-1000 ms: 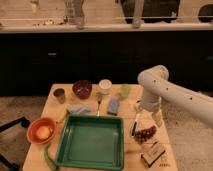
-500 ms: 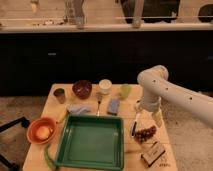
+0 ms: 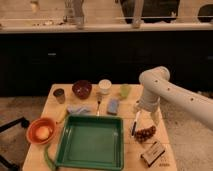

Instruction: Wipe table surface with brush

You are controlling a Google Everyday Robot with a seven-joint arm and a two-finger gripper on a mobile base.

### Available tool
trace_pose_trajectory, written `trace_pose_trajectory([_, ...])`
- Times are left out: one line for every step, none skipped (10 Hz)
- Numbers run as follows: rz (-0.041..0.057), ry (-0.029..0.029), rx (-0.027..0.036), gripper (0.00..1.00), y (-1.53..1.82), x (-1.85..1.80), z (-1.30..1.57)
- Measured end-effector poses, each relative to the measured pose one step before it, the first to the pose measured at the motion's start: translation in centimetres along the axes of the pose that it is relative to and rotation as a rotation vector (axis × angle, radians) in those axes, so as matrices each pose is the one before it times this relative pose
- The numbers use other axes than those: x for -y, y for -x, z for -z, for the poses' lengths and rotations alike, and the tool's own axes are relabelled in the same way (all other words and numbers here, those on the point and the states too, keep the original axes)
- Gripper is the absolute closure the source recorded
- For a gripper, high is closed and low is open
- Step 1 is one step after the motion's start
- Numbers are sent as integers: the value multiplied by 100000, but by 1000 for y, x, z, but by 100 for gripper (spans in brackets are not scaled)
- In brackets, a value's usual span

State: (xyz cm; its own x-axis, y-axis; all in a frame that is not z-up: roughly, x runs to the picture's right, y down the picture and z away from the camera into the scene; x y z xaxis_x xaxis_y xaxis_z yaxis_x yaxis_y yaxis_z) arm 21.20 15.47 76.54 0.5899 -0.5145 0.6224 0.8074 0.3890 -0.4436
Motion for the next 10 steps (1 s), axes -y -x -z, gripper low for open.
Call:
trace_pose_trajectory([4115,-1517,1557,20,-341,695,-395])
trace_pose_trajectory([3598,-1362,1303,20,-486,269,-420])
trace_pose_trajectory([2487,-452,715,20,-308,179,-264])
trace_pose_trajectory([5228,-379,1327,20,-431,488,-531])
trace_pose_trajectory([6243,-401,1115,20,-457,514,-519])
trace_pose_trajectory([3678,226,1224,20,-429,99,-504])
trace_pose_trajectory([958,446,751,20,-293,-1,-408])
trace_pose_trajectory([1279,1678,935,20,-315,265,-722])
trace_pose_trajectory([1772,1642,1147,20,-224,672,-651])
trace_pose_trajectory([709,886,1262,20,-200,-3,-536])
